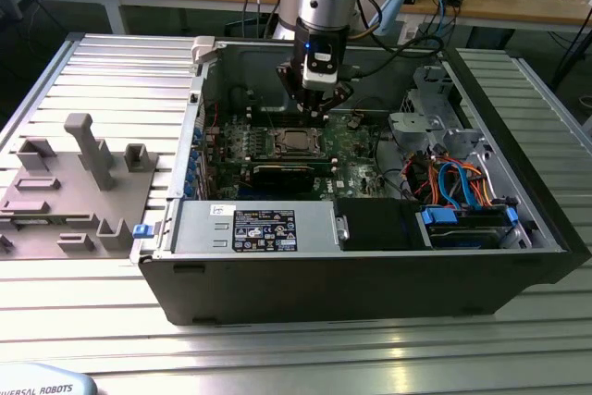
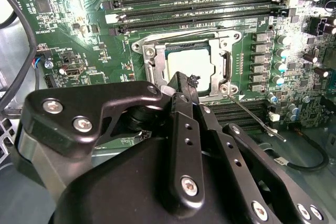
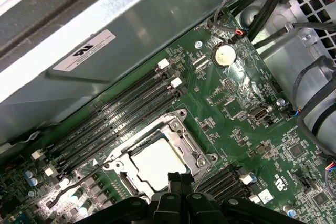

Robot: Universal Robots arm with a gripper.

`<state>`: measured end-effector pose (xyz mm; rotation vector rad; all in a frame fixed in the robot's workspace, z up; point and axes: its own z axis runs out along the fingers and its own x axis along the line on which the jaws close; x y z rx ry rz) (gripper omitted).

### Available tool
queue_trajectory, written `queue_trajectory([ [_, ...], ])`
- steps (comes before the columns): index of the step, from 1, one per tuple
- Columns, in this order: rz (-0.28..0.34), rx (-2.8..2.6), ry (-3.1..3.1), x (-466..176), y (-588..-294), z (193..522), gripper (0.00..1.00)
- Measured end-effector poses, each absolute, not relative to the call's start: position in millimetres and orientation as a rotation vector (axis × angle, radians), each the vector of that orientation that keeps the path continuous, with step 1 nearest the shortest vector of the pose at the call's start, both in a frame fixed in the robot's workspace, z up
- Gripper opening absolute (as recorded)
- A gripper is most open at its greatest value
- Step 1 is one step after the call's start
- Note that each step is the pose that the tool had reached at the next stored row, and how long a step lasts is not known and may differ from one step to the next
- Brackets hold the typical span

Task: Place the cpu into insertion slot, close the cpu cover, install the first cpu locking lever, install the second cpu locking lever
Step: 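Install the first cpu locking lever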

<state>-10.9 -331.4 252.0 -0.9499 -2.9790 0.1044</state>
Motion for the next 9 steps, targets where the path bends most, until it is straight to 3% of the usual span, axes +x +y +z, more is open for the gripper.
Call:
queue_trajectory([
  [9,0.105,-0.938,-2.983,-10.9,-331.4,252.0,0.11],
])
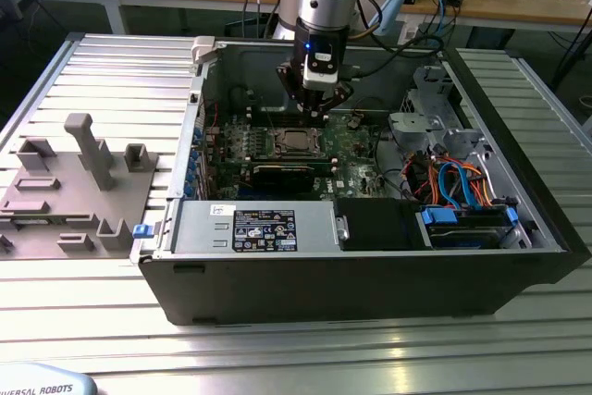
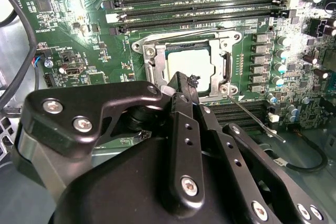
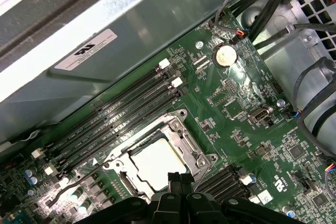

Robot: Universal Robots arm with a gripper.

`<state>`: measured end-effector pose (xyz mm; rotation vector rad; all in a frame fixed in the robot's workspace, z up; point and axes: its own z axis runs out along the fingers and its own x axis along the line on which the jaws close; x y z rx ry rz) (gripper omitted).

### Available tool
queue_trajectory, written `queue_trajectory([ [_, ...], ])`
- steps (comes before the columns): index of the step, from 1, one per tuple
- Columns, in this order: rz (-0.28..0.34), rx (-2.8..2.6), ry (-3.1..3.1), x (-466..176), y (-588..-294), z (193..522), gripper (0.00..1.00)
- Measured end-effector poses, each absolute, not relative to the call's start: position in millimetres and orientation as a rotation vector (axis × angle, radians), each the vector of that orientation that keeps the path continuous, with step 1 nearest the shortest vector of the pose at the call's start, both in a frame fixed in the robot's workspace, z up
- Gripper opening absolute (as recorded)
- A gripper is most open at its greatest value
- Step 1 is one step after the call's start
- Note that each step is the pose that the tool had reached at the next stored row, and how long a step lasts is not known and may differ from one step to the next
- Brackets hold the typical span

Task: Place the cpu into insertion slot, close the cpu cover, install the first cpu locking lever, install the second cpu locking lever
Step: 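Install the first cpu locking lever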

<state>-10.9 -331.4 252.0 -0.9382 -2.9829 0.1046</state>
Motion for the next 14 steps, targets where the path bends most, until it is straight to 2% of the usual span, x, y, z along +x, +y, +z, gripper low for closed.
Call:
queue_trajectory([
  [14,0.105,-0.903,-2.994,-10.9,-331.4,252.0,0.11],
])
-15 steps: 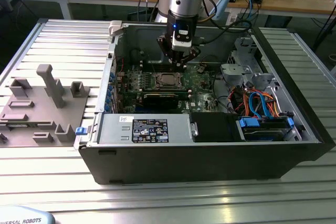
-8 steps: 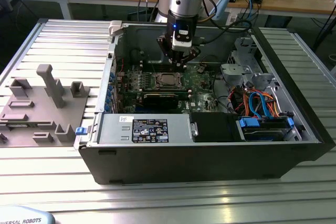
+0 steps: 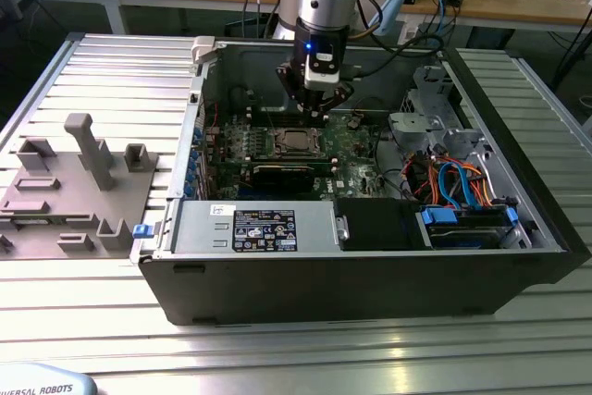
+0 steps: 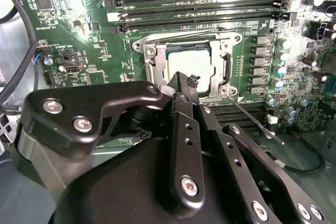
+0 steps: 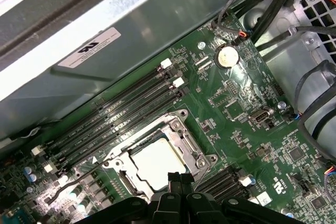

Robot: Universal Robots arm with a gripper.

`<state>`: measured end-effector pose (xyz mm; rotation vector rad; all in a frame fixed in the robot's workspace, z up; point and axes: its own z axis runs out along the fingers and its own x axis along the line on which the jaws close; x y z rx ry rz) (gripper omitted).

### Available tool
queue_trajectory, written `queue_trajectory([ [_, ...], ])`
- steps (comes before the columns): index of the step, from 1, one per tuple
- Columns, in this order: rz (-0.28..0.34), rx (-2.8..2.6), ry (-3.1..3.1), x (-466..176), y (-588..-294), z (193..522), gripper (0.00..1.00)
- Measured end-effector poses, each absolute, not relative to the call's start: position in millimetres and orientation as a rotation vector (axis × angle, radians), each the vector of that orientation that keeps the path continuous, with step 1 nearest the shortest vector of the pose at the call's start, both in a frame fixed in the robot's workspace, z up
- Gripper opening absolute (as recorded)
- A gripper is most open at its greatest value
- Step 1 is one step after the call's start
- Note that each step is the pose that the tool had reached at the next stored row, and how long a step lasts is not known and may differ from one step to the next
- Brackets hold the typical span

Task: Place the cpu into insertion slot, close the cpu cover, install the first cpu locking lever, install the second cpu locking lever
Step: 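Install the first cpu locking lever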

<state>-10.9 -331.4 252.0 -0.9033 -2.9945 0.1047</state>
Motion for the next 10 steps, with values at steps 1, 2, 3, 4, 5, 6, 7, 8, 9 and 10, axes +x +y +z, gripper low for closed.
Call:
queue_trajectory([
  [1,0.105,-0.9,-2.995,-10.9,-331.4,252.0,0.11],
  [2,0.105,-0.897,-2.997,-10.9,-331.4,252.0,0.11],
  [3,0.105,-0.895,-2.997,-10.9,-331.4,252.0,0.11],
  [4,0.105,-0.892,-2.998,-10.9,-331.4,252.0,0.11],
  [5,0.105,-0.889,-2.999,-10.9,-331.4,252.0,0.11],
  [6,0.105,-0.886,-3.0,-10.9,-331.4,252.0,0.11],
  [7,0.105,-0.884,-3.001,-10.9,-331.4,252.0,0.11],
  [8,0.105,-0.882,-3.001,-10.9,-331.4,252.0,0.11],
  [9,0.105,-0.88,-3.002,-10.9,-331.4,252.0,0.11],
  [10,0.105,-0.878,-3.003,-10.9,-331.3,252.0,0.11],
])
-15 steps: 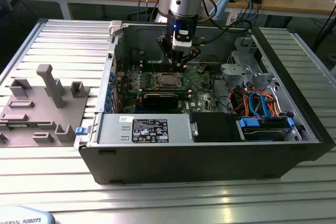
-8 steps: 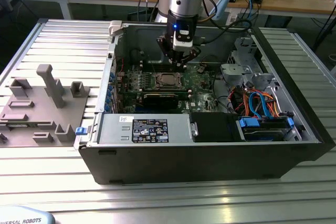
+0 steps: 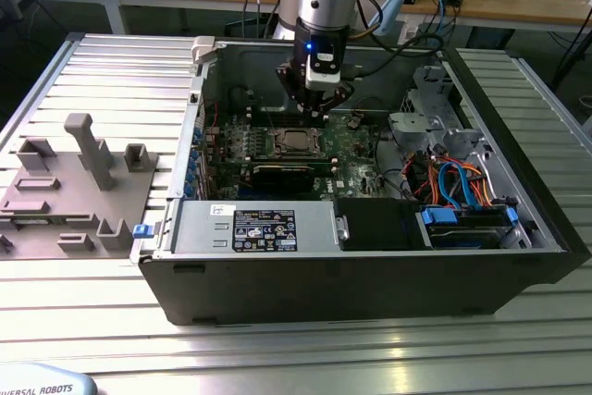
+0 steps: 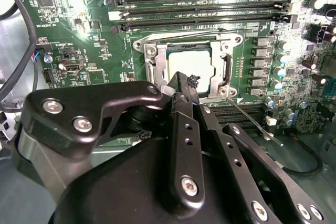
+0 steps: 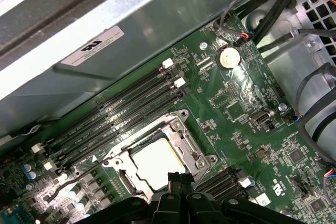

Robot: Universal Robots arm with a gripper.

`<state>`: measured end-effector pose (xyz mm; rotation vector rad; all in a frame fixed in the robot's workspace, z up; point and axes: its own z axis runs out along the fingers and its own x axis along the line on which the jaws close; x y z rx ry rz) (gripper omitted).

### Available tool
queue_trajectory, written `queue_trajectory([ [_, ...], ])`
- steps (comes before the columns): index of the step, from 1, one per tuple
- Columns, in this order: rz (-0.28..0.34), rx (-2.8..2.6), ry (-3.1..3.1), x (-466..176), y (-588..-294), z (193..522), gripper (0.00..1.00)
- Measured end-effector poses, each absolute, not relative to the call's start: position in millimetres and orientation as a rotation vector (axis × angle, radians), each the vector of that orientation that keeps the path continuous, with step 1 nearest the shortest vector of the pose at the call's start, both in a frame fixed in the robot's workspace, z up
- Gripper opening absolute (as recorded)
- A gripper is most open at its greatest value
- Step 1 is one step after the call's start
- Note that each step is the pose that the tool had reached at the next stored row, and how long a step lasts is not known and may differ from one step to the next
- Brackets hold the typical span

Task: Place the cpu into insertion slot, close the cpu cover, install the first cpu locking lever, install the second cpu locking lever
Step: 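Install the first cpu locking lever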

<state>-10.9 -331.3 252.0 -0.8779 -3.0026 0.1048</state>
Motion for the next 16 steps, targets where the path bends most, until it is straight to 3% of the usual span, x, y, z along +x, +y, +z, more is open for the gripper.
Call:
queue_trajectory([
  [16,0.105,-0.854,-3.01,-10.9,-331.3,252.0,0.11],
])
